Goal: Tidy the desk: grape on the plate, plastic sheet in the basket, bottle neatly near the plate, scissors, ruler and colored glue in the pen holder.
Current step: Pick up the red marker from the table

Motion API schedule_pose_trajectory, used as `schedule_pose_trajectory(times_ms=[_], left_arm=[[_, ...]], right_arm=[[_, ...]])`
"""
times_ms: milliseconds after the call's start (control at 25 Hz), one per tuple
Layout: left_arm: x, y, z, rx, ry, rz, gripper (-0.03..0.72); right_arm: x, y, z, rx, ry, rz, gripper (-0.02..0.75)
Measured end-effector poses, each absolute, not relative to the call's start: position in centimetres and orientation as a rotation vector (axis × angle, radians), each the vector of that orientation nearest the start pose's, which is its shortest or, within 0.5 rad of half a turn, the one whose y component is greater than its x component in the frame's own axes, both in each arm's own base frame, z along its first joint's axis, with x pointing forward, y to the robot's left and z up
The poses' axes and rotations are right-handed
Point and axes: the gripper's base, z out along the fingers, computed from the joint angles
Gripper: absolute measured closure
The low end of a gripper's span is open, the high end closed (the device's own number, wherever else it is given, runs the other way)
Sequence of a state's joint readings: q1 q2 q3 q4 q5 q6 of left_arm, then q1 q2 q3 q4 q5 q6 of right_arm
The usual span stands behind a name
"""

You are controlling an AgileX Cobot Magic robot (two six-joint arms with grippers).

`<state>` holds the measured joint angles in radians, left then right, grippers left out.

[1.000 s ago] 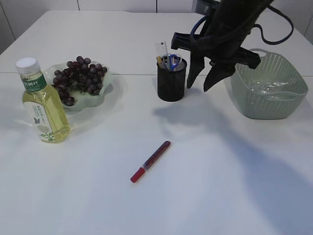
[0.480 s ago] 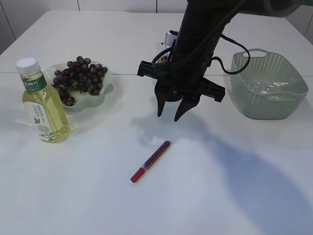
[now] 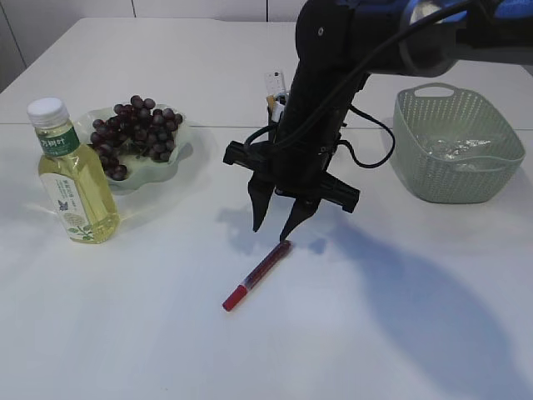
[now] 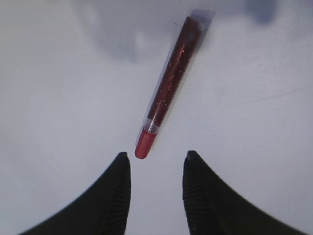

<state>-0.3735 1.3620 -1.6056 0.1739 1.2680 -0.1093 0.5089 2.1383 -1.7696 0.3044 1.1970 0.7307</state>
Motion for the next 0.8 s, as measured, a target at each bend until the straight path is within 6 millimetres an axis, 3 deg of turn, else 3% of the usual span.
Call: schedule_pose_trajectory(times_ms=[480, 800], left_arm=[[25.0, -8.3, 43.7, 0.325, 2.467, 0.014, 0.381], [25.0, -8.3, 43.7, 0.325, 2.467, 0.011, 0.381]], right_arm=[[38.6, 24.4, 17.5, 0.724, 3.088, 0.5, 0.421], [39.1, 24.2, 17.0, 0.763, 3.044, 0.453, 0.41]])
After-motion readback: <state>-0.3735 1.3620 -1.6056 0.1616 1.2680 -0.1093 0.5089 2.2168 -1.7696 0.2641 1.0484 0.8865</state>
